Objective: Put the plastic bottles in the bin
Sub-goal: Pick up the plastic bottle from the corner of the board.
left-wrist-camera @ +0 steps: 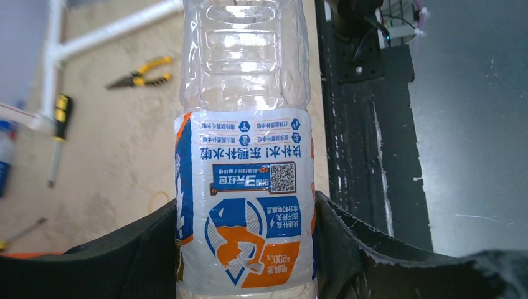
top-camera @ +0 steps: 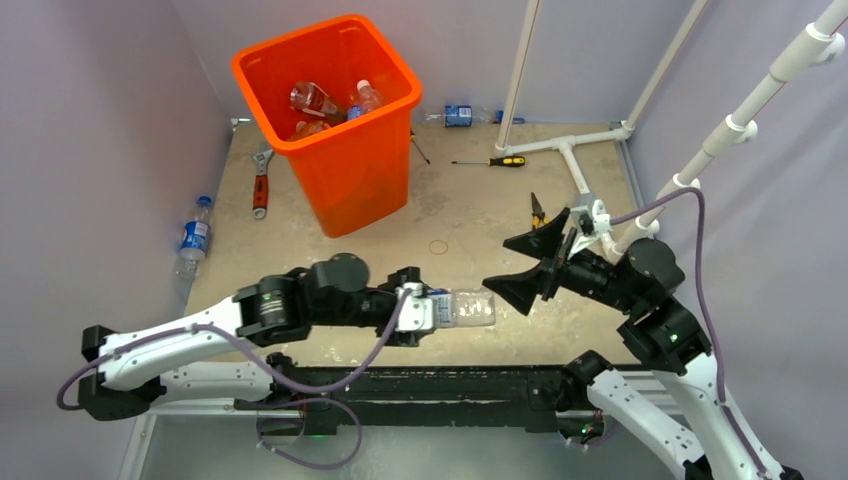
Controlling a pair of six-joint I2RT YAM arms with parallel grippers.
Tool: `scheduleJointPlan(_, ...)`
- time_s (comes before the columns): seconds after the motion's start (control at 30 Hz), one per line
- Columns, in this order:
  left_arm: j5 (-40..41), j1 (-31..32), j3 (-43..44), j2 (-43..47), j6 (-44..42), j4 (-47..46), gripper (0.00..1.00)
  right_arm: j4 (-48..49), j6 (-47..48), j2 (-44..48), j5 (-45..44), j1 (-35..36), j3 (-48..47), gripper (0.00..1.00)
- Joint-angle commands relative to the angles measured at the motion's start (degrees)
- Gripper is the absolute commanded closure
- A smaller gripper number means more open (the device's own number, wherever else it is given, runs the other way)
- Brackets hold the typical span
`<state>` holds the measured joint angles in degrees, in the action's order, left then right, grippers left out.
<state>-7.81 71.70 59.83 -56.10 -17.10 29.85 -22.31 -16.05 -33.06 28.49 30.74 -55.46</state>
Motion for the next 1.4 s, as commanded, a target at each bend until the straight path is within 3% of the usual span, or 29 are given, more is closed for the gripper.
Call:
scheduleJointPlan(0.0,-3.0,0.2,-0.4,7.4,-10.2,-2.1,0.45,2.5,2.1,-0.9,12.3,0.1,2.0,0.01)
scheduleJointPlan(0.13,-4.7,0.2,-1.9,9.2,-12.8,-3.1,0.44,4.2,2.4,-0.9,17.1,0.1,2.4,0.01)
scheduleJointPlan(0.43,-5.0,0.2,3.2,2.2,-15.3,5.3,0.49,4.7,2.9,-4.7,21.8,0.3,1.0,0.01)
scheduleJointPlan(0.73,-2.0,0.2,11.4,-1.5,-15.6,10.3,0.51,-0.7,7.0,-10.1,8.7,8.0,-2.5,0.01)
scheduleJointPlan(0.97,0.7,0.2,13.9,-3.8,-14.7,12.8,0.53,-0.1,6.8,-16.7,-3.6,23.3,-4.6,0.01)
scheduleJointPlan(1.07,0.6,0.2,14.7,-3.9,-14.9,13.6,0.53,-0.7,7.7,-19.2,-5.9,26.9,-6.0,0.01)
scheduleJointPlan(1.37,-1.2,0.2,14.1,-0.4,-16.0,12.8,0.53,-5.1,10.4,-22.2,-9.7,29.7,-7.1,0.18)
